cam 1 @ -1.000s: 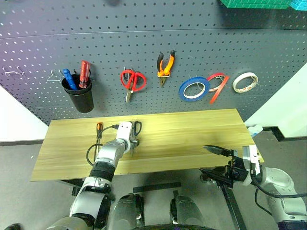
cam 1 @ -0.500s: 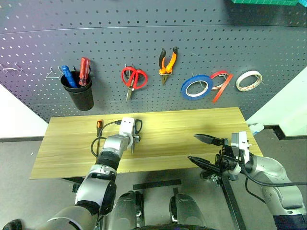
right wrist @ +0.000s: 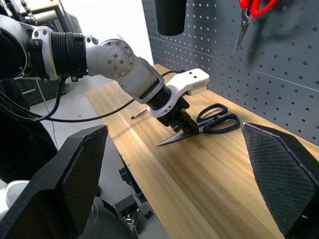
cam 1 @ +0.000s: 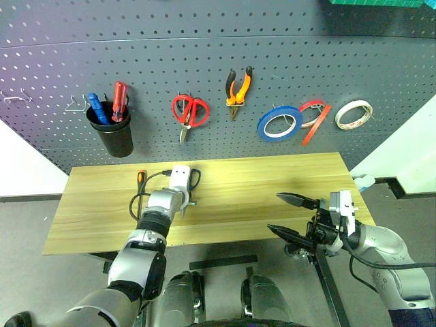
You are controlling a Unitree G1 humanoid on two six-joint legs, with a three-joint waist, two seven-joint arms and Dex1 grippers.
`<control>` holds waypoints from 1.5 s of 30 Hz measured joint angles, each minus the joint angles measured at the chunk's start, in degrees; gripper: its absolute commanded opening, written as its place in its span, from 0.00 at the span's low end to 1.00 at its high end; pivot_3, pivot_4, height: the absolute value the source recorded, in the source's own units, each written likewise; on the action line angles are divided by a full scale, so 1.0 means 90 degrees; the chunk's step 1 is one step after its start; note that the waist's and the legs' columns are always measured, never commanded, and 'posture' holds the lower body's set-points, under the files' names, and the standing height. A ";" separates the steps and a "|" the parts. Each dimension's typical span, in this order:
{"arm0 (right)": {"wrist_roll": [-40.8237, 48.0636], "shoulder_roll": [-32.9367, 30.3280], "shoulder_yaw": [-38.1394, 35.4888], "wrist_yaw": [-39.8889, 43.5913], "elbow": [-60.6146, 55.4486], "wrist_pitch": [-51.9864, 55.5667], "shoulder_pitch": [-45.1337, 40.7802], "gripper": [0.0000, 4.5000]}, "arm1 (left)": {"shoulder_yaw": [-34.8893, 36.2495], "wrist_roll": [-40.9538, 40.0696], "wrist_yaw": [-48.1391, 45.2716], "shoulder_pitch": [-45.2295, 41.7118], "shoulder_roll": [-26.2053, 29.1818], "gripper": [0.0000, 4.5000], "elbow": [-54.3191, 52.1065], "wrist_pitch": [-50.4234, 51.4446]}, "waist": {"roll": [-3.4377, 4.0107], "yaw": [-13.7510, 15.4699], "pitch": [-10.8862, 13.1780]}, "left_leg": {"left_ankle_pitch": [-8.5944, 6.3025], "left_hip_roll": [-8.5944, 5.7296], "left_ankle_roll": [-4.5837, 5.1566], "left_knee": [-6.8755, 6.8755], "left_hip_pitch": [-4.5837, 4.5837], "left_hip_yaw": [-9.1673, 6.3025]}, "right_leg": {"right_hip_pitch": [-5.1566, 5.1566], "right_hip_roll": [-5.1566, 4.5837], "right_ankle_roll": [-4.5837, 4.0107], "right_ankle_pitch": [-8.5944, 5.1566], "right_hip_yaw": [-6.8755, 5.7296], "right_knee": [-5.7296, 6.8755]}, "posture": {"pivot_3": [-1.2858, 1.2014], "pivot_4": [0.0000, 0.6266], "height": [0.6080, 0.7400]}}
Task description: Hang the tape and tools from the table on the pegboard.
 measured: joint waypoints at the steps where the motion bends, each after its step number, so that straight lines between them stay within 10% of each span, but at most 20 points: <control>1: 0.0001 0.0000 0.0000 0.0001 0.0004 -0.0012 0.0000 1.00 | 0.0009 0.0000 0.0007 0.0000 -0.0005 0.20 -0.0003 0.0002 | 0.0000 0.0000 0.0000 | 0.0000 0.0000 0.0000 0.0000 0.0000 0.0000 | 0.0000 0.0000 0.0000 0.0000 0.0000 0.0000 | 0.46 0.32 1.00; 27: 0.0007 0.0020 -0.0046 0.0306 0.0430 -0.0356 -0.0003 1.00 | -0.1028 0.0323 -0.1461 0.2907 0.1250 0.20 -0.4128 -0.1049 | 0.0008 -0.0006 0.0002 | 0.0002 -0.0001 0.0001 -0.0001 -0.0088 0.0001 | -0.0051 -0.0009 -0.0001 0.0000 -0.0017 -0.0013 | 0.48 0.22 1.00; 45: -0.0156 0.0118 -0.0033 0.0857 0.1889 -0.1295 -0.0678 1.00 | -0.1327 0.1152 -0.2054 0.4132 0.2670 0.20 -0.5343 -0.4299 | 0.0070 -0.0014 -0.0056 | 0.0013 -0.0001 0.0017 0.0019 -0.0088 0.0002 | -0.0039 -0.0009 0.0027 0.0015 -0.0076 -0.0001 | 0.48 0.11 1.00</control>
